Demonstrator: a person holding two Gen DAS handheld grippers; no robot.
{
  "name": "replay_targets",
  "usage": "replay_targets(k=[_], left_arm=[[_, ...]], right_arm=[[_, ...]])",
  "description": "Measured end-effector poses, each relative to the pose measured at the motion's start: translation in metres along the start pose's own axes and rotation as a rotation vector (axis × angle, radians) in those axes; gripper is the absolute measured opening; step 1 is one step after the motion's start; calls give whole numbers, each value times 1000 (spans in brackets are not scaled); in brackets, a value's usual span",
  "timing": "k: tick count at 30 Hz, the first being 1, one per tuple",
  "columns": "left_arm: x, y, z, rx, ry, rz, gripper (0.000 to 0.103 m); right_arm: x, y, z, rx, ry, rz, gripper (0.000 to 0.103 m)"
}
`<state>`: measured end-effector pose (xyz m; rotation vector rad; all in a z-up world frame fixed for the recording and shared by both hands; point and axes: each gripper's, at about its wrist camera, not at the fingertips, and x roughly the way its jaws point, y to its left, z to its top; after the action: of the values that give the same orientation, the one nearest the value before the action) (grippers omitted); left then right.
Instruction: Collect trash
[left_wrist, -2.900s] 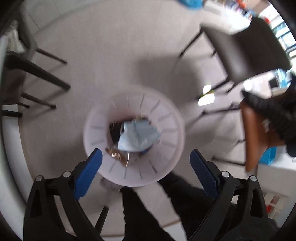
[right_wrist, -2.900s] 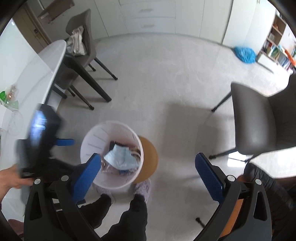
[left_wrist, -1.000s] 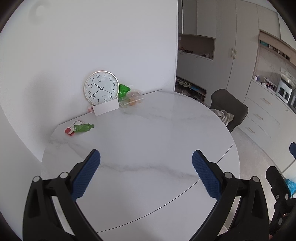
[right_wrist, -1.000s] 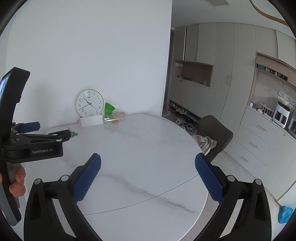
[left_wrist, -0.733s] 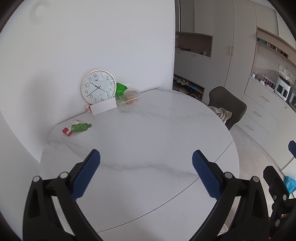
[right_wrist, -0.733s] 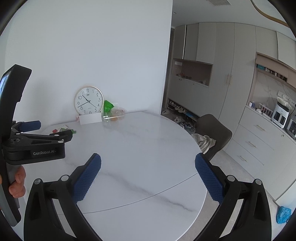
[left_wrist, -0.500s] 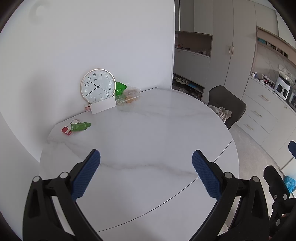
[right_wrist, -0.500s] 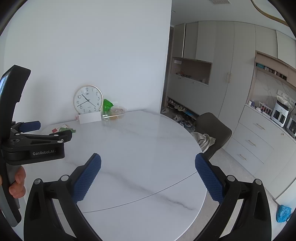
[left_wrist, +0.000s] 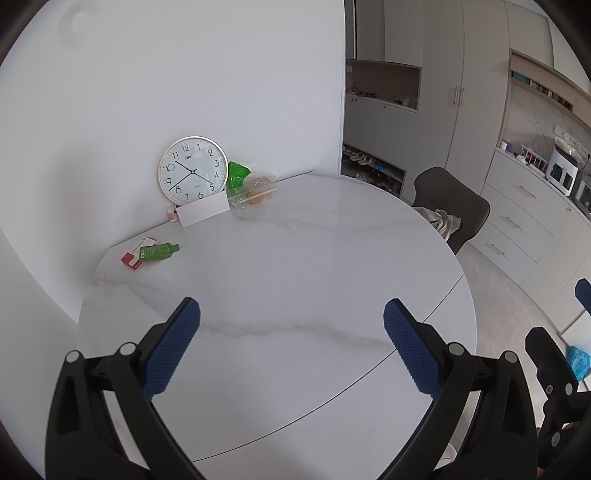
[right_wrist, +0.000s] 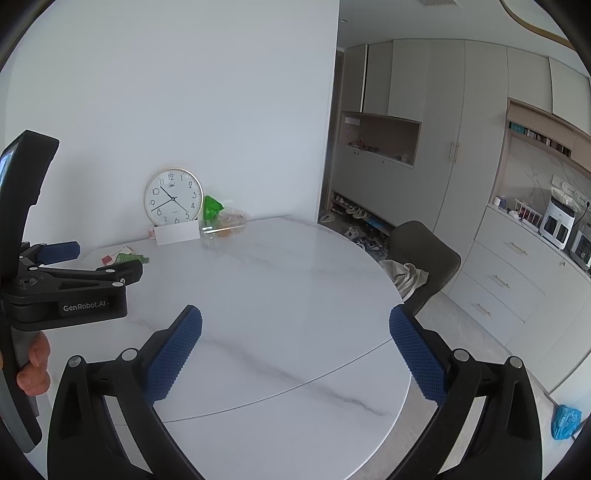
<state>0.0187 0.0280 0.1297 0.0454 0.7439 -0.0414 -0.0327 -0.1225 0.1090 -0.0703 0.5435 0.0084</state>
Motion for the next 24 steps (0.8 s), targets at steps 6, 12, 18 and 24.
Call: replay_targets(k=[6, 12, 18, 24], left_arm=[[1, -1, -1, 4, 4, 0, 95], [2, -2, -2, 6, 3, 2, 95], [5, -3, -5, 9, 8, 6, 95], [10, -4, -7, 15, 19, -1, 95]], right_arm=[[2, -1, -2, -1, 11, -2, 101], [2, -1, -1, -3, 14, -4, 101], [4, -2, -1, -1, 21, -5, 101], [5, -4, -3, -2, 26, -5, 101]])
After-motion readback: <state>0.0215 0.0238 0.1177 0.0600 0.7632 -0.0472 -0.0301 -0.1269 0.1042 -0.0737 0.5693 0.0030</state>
